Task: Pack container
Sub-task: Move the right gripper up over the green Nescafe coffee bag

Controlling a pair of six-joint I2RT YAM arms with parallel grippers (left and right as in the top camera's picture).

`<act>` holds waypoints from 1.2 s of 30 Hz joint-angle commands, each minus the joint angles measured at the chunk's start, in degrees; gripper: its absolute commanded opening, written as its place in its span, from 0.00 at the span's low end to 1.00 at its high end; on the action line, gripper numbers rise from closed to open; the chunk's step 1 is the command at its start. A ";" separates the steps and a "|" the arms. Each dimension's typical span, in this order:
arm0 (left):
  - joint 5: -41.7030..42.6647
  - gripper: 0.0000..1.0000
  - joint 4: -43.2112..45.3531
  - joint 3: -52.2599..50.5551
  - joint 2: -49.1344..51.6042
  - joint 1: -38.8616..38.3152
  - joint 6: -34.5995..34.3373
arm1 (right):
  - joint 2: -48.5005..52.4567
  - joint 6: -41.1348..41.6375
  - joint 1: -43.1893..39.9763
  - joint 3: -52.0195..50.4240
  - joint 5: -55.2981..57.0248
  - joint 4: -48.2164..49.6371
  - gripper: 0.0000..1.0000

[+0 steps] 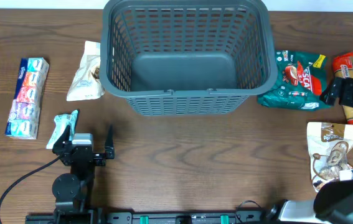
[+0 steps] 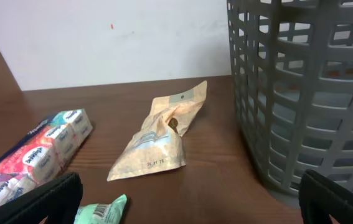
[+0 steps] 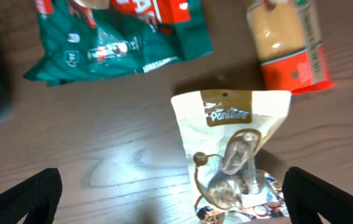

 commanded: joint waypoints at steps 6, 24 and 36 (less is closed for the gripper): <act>-0.24 0.99 -1.18 -1.44 -0.33 0.35 0.37 | 5.44 -9.29 -1.16 0.66 -14.69 4.87 0.99; -0.24 0.99 -1.18 -1.44 -0.33 0.35 0.37 | 8.04 -14.08 11.96 -0.76 -9.49 19.47 0.99; -0.24 0.99 -1.18 -1.44 -0.33 0.35 0.37 | 8.04 7.30 12.17 -0.76 2.25 23.47 0.99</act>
